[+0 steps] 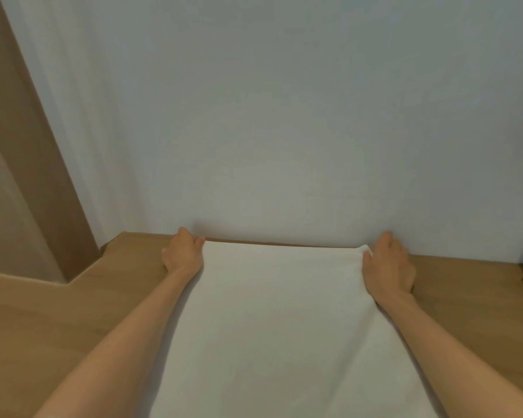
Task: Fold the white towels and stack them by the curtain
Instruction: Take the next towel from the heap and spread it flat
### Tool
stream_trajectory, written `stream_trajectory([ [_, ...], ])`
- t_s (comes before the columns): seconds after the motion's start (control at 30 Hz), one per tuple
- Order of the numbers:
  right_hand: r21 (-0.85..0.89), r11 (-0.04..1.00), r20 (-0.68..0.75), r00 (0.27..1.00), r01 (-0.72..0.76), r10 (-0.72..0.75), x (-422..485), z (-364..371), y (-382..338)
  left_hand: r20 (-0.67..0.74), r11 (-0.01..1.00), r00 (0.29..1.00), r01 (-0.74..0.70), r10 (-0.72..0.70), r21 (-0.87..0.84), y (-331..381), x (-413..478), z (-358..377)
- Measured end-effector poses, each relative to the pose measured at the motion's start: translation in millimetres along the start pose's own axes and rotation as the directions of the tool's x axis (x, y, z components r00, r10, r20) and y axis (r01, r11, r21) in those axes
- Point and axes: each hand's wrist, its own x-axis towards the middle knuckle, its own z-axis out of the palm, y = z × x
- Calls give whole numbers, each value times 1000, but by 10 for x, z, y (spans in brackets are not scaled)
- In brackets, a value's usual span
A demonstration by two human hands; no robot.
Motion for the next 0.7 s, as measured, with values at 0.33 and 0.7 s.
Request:
stream_trajectory([
  [0.33,-207,946,28,968,251,-251,-217,-269,-331,30,835,873,-476,488,275,491,-522,-241],
  [0.7,115,966,422,869,231,-258,-1006,-154,-541,378,933,888,-334,262,136,385,-1254,-82],
])
